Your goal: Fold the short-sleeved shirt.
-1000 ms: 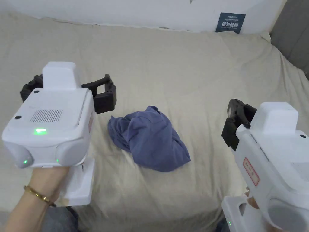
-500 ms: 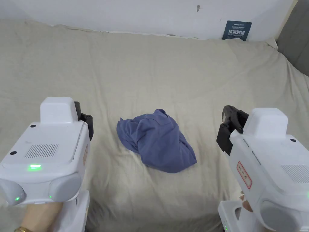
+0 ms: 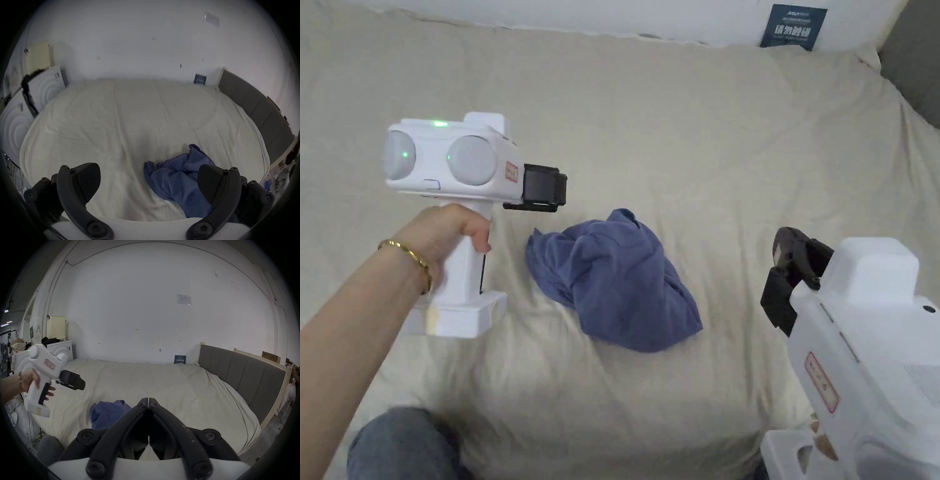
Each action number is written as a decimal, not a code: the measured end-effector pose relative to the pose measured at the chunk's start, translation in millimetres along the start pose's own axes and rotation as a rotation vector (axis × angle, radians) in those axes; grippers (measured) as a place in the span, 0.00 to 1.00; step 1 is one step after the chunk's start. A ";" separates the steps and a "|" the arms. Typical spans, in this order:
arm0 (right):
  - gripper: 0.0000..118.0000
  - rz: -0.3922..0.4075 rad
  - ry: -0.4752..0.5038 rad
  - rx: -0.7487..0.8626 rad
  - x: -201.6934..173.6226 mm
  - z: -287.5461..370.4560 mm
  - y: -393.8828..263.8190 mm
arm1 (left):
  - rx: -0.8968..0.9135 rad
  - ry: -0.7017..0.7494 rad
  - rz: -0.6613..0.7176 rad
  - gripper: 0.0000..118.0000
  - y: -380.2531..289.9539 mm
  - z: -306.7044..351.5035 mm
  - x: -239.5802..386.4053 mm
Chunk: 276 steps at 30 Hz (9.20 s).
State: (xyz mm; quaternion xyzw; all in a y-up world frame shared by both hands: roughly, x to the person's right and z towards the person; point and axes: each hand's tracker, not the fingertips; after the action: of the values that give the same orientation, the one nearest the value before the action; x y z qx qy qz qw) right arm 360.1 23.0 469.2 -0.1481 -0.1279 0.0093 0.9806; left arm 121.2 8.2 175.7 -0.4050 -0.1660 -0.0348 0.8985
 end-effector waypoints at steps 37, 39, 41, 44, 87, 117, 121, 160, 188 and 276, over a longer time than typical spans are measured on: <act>1.00 -0.065 0.165 -0.682 7.9 -162.5 -61.0 | -0.078 -0.060 0.078 0.08 4.2 -23.0 9.5; 1.00 -0.042 0.134 -0.738 1.5 -181.1 -77.6 | -0.079 -0.059 0.084 0.08 0.8 -24.5 6.3; 0.90 -0.024 0.108 -0.780 -5.1 -192.6 -91.8 | -0.083 -0.051 0.085 0.08 -3.0 -26.2 3.6; 0.28 -0.045 0.109 -0.808 -11.0 -201.4 -103.0 | -0.090 -0.038 0.085 0.08 -7.2 -30.7 -0.9; 0.04 -0.206 -0.103 -0.039 129.0 -224.1 348.6 | 0.580 0.147 0.117 0.07 303.3 116.0 -10.8; 0.05 -0.296 -0.033 -0.656 106.2 -82.7 -113.4 | -0.150 0.119 0.235 0.07 -178.3 -8.0 -59.7; 0.51 -0.290 -0.058 -0.654 104.3 -79.1 -115.0 | -0.122 0.158 0.253 0.56 -174.4 -1.8 -59.9; 0.01 -0.141 -0.062 -0.004 57.8 -8.4 17.6 | 0.192 0.093 0.116 0.38 -90.9 106.1 -38.3; 0.01 -0.124 -0.032 -0.147 51.0 -38.6 1.1 | -0.185 0.064 0.305 0.07 -169.0 15.0 -74.1; 0.03 -0.104 -0.209 0.104 105.4 -176.7 477.4 | 0.658 0.457 0.081 0.07 345.8 220.5 -26.8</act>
State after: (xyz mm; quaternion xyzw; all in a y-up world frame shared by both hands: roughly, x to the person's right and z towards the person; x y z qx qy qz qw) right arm 516.2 434.5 192.2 -0.0885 -0.2364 -0.0196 0.9674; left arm 104.6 400.8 55.4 -0.0838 0.0520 -0.0336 0.9946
